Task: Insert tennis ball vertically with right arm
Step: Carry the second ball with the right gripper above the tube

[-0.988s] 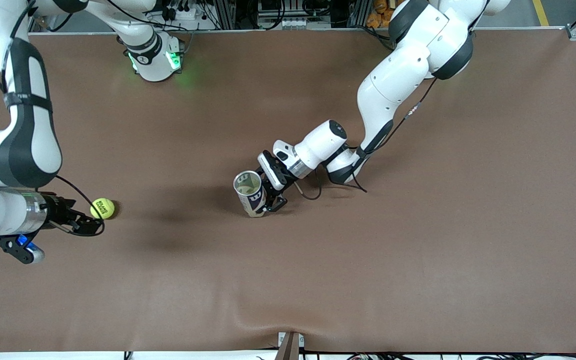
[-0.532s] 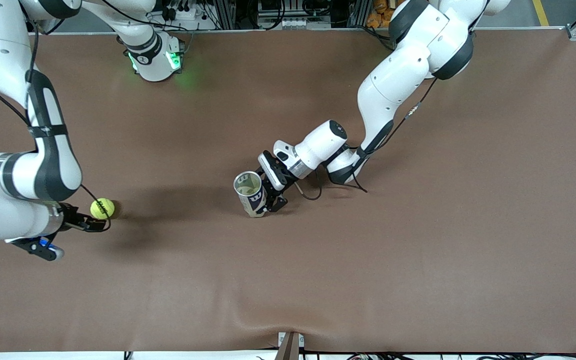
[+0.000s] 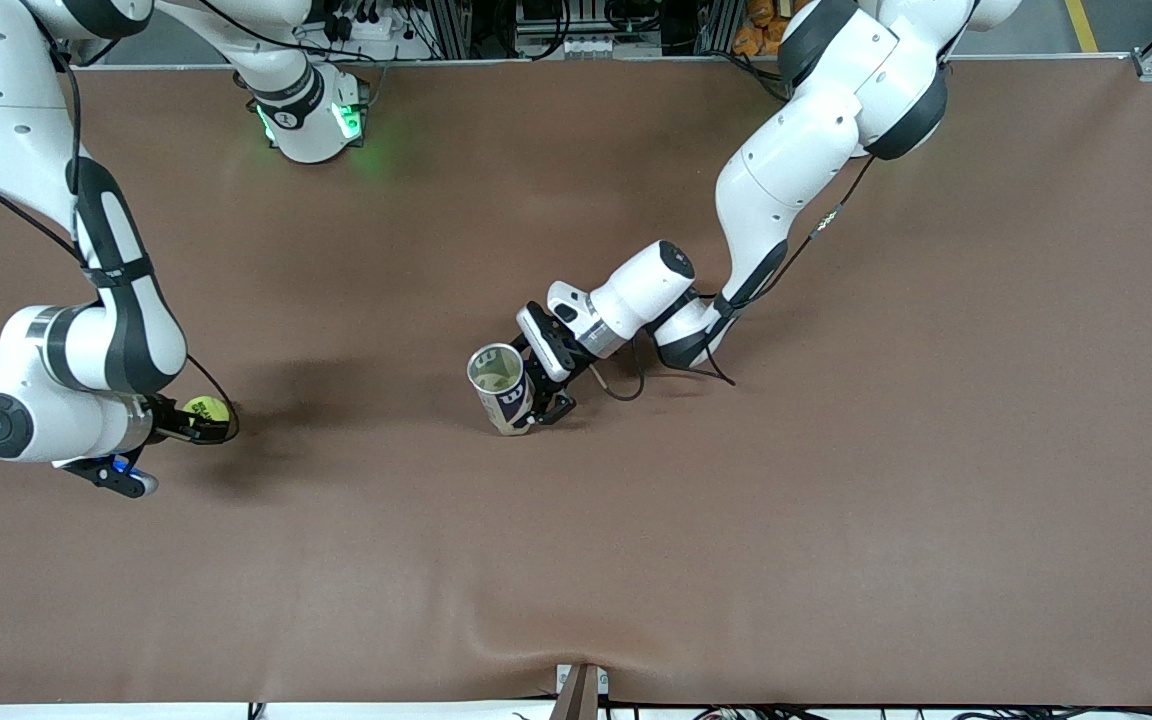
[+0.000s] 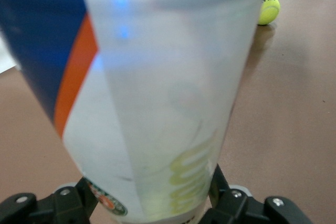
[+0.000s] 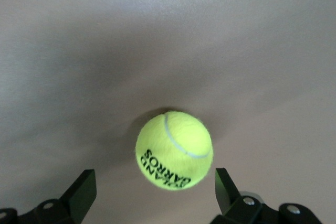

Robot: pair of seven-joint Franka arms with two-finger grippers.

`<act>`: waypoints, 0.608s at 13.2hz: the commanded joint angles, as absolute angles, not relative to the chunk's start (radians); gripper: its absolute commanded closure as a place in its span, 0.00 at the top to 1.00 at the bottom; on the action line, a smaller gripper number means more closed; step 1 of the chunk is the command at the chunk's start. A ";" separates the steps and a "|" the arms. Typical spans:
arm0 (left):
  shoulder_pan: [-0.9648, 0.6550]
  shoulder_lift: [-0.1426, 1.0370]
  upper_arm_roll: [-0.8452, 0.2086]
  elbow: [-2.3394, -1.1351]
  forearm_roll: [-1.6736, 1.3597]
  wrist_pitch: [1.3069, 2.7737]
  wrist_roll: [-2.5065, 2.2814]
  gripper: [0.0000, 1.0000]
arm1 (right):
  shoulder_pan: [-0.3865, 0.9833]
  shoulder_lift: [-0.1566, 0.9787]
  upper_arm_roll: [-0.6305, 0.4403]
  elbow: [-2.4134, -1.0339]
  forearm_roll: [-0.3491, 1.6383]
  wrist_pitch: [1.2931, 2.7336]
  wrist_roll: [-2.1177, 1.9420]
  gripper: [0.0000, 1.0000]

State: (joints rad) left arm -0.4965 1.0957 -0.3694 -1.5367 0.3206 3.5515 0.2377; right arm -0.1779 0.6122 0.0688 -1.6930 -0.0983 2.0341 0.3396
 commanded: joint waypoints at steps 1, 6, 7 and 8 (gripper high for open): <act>-0.485 1.075 -0.376 -1.560 0.328 3.556 0.226 0.83 | -0.204 0.586 0.089 -1.756 -0.121 2.075 0.328 1.00; -0.486 1.077 -0.376 -1.562 0.325 3.556 0.204 0.84 | -0.212 0.595 0.087 -1.759 -0.124 2.075 0.327 0.55; -0.486 1.075 -0.376 -1.562 0.325 3.556 0.204 0.84 | -0.216 0.600 0.087 -1.759 -0.124 2.075 0.327 0.55; -0.486 1.077 -0.376 -1.562 0.325 3.556 0.204 0.84 | -0.221 0.601 0.087 -1.759 -0.124 2.075 0.327 0.55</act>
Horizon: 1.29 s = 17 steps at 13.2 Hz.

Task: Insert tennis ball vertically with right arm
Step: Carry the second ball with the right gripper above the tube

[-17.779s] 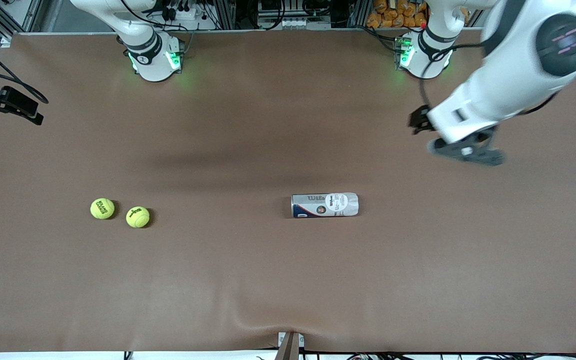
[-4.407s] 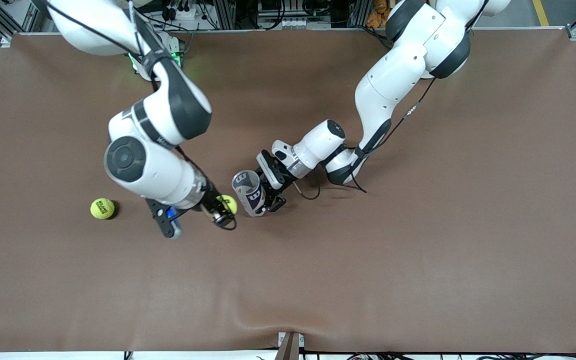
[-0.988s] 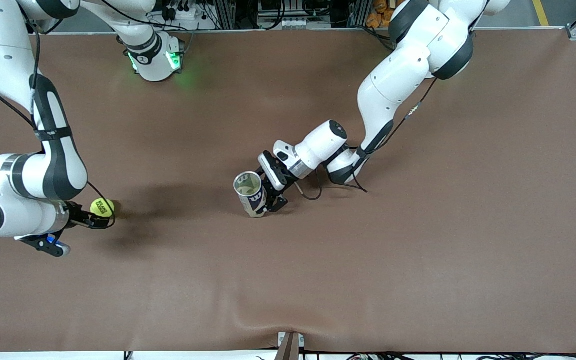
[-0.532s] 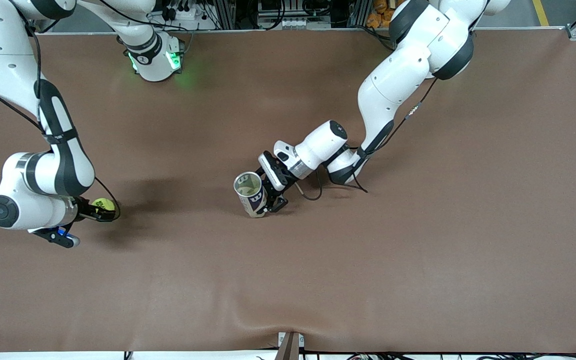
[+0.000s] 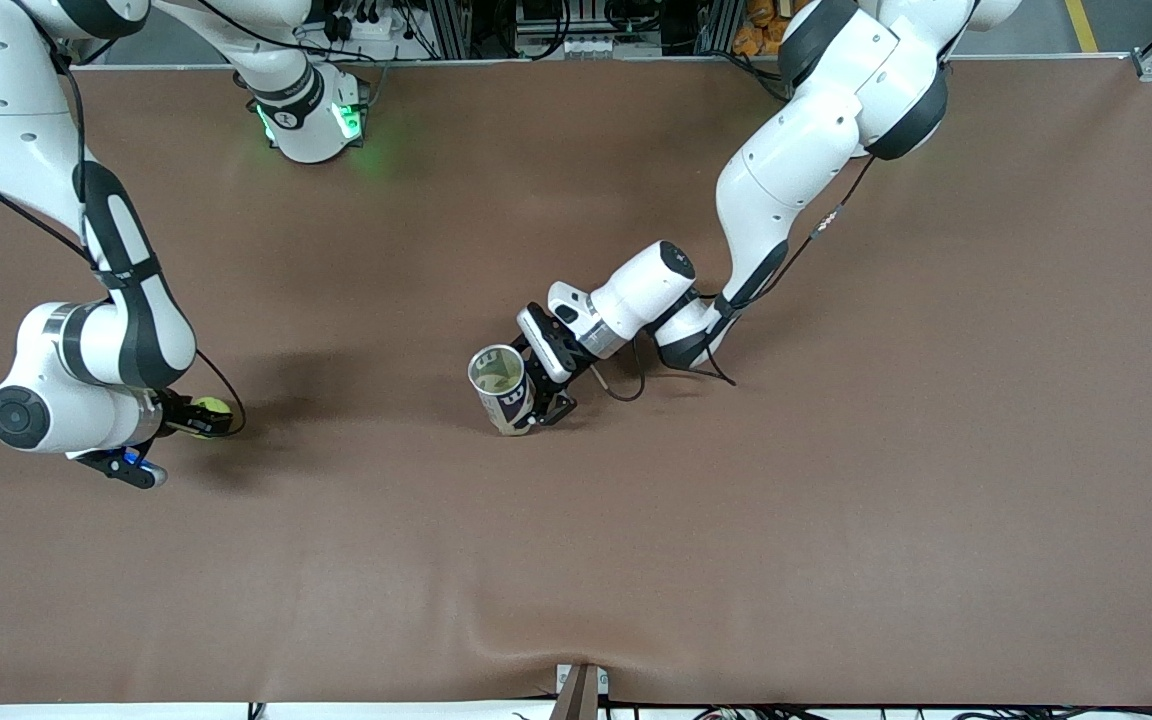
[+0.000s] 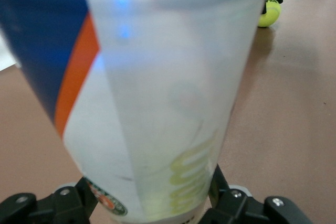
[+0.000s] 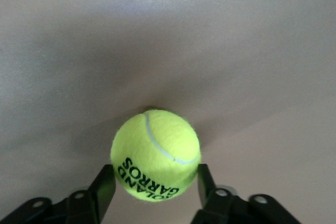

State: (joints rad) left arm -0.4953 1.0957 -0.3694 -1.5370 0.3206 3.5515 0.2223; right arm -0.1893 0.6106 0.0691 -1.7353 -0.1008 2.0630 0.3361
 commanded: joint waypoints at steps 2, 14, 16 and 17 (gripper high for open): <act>-0.486 1.077 -0.374 -1.563 0.325 3.556 0.204 0.84 | -0.221 0.601 0.089 -1.759 -0.124 2.077 0.327 0.49; -0.486 1.075 -0.374 -1.565 0.333 3.556 0.204 0.84 | -0.063 0.580 0.107 -1.375 0.109 1.687 0.587 0.00; -0.486 1.077 -0.374 -1.565 0.333 3.556 0.204 0.84 | 0.006 0.580 0.109 -1.329 0.162 1.687 0.752 0.00; -0.486 1.077 -0.374 -1.563 0.333 3.556 0.204 0.84 | 0.047 0.580 0.110 -1.315 0.198 1.687 0.832 0.00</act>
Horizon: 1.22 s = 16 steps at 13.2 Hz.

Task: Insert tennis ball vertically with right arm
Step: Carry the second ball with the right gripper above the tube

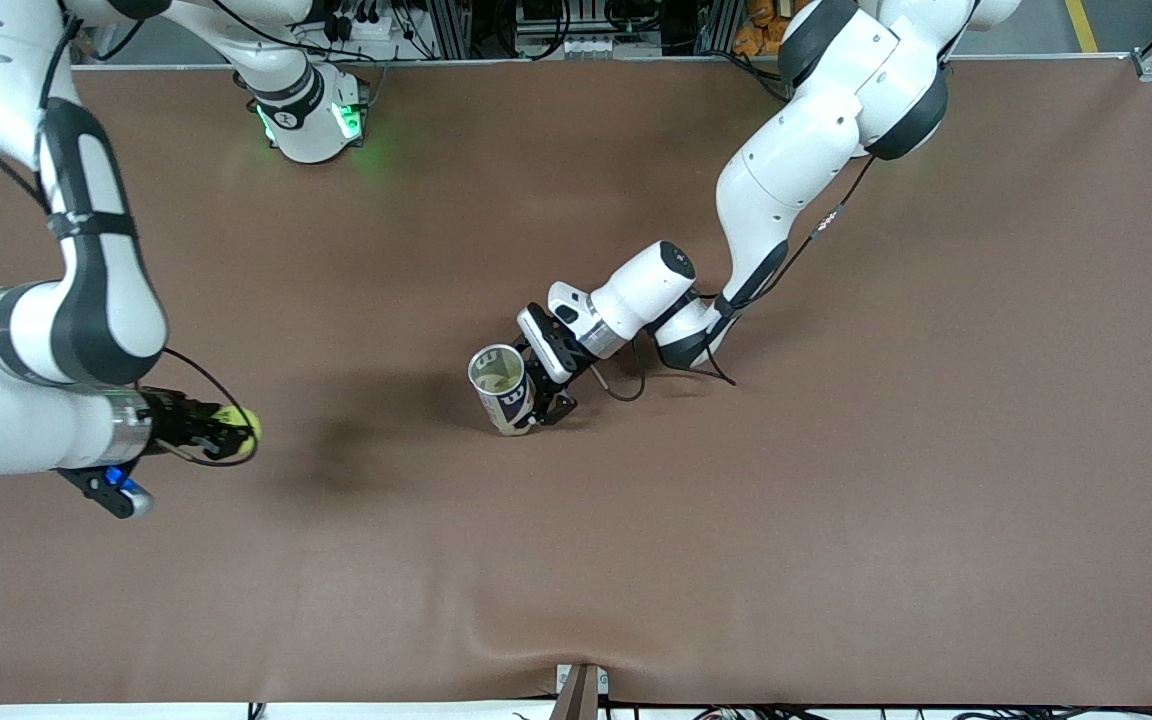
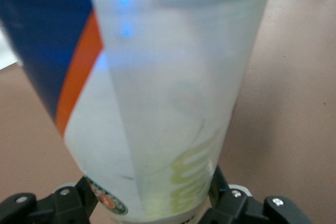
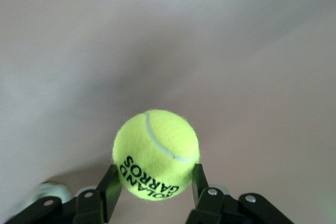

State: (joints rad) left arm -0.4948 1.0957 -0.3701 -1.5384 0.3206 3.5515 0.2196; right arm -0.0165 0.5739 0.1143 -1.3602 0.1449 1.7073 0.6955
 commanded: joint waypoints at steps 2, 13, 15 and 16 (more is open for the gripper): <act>-0.486 1.077 -0.374 -1.563 0.333 3.556 0.204 0.84 | 0.121 0.581 0.109 -1.260 0.241 1.692 0.998 0.00; -0.485 1.077 -0.374 -1.560 0.333 3.556 0.204 0.84 | 0.408 0.583 0.107 -1.189 0.284 1.700 1.394 0.00; -0.485 1.077 -0.374 -1.560 0.333 3.556 0.204 0.84 | 0.439 0.591 0.106 -1.193 0.281 1.703 1.440 0.00; -0.485 1.077 -0.374 -1.560 0.333 3.556 0.204 0.84 | 0.443 0.597 0.104 -1.198 0.279 1.715 1.443 0.00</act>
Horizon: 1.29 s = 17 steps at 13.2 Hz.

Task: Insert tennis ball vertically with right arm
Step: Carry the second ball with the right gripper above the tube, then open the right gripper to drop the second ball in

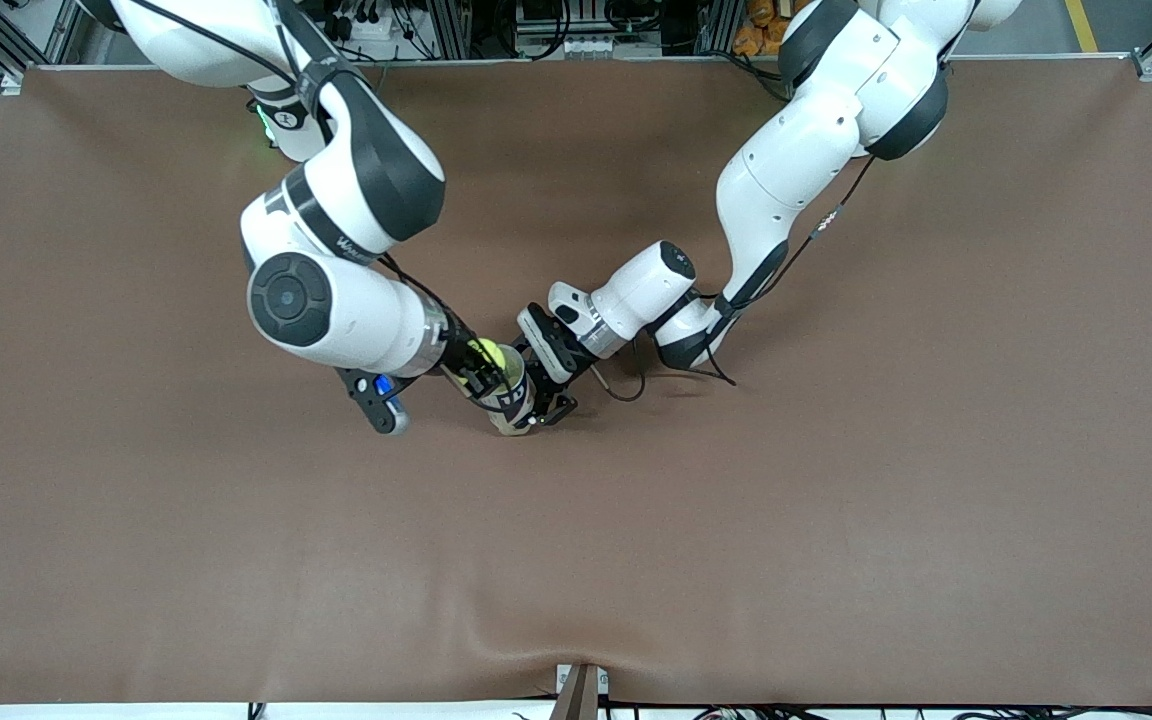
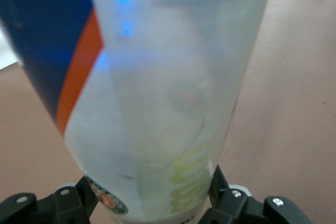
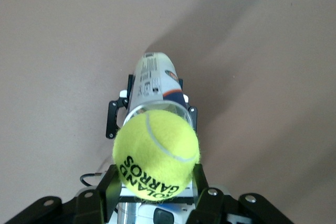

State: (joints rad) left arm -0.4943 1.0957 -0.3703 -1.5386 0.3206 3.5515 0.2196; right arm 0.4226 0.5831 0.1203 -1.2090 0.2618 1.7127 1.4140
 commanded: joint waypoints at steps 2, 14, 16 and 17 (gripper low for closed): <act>-0.485 1.077 -0.374 -1.560 0.333 3.556 0.204 0.84 | 0.446 0.601 0.104 -1.218 0.281 1.772 1.445 0.00; -0.486 1.081 -0.374 -1.563 0.334 3.556 0.204 0.84 | 0.359 0.578 0.097 -1.190 0.273 1.724 1.425 1.00; -0.486 1.081 -0.374 -1.563 0.334 3.556 0.204 0.84 | 0.307 0.580 0.095 -1.146 0.270 1.733 1.384 1.00; -0.485 1.081 -0.374 -1.566 0.334 3.556 0.204 0.86 | 0.292 0.583 0.088 -1.129 0.268 1.733 1.352 1.00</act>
State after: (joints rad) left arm -0.4935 1.0957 -0.3704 -1.5418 0.3206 3.5514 0.2196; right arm 0.3288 0.5910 0.0853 -1.1653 0.2616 1.7502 1.3958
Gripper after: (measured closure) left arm 0.159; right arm 0.000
